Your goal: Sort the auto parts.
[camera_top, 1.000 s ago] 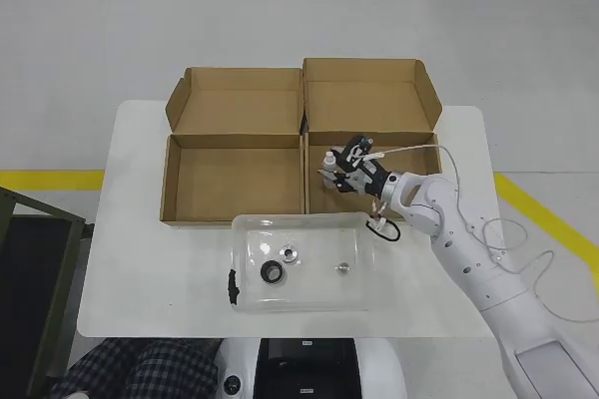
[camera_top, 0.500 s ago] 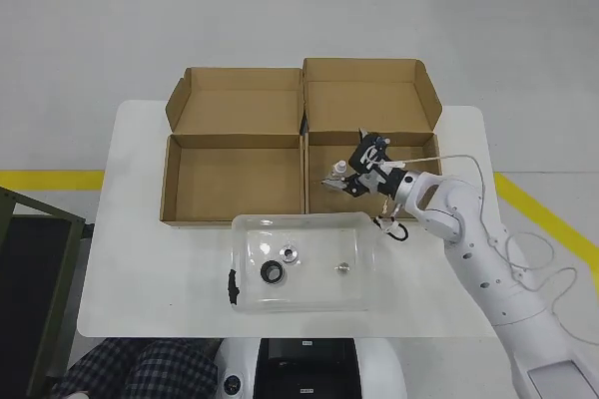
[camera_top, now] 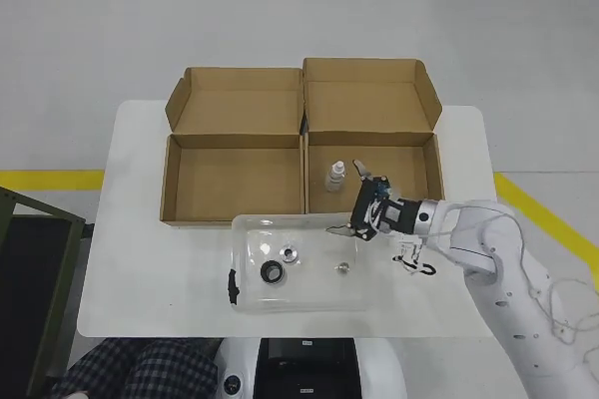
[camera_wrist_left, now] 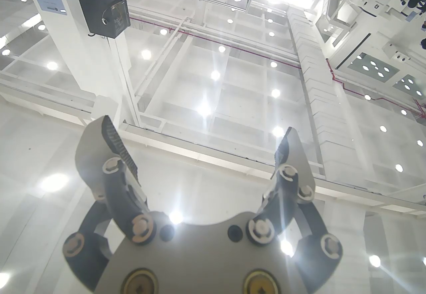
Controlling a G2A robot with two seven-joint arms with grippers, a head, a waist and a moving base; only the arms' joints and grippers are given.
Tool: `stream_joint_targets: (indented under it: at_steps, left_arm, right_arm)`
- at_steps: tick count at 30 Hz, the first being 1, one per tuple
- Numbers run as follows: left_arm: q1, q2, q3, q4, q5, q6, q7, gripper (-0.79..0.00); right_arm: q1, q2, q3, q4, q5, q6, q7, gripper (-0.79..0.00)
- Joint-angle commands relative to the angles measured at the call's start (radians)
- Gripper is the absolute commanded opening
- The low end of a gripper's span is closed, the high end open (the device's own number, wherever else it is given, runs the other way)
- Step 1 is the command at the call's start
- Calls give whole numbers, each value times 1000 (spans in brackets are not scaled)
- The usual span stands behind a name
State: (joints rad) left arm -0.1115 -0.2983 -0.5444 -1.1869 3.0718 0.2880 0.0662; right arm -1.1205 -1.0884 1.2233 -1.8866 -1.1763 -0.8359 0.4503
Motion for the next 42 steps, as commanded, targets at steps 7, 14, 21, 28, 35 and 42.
stream_joint_targets:
  at_steps: [7, 14, 21, 28, 35, 42]
  left_arm:
    - [0, 0, 0, 0, 0, 0, 0, 0]
    - [0, 0, 0, 0, 0, 0, 0, 0]
    - [0, 0, 0, 0, 0, 0, 0, 0]
    - [0, 0, 0, 0, 0, 0, 0, 0]
    - [0, 0, 0, 0, 0, 0, 0, 0]
    - [0, 0, 0, 0, 0, 0, 0, 0]
  right_arm:
    - [-75, 18, -9, -104, -45, -75, 82, 0]
    - [-96, 28, -21, -135, -87, -111, 134, 0]
    - [-103, 35, -47, -125, -110, -123, 164, 0]
    - [-97, 39, -76, -105, -162, -107, 225, 0]
    - [-85, 42, -112, -90, -176, -123, 266, 0]
    - [-75, 45, -143, -85, -168, -132, 336, -25]
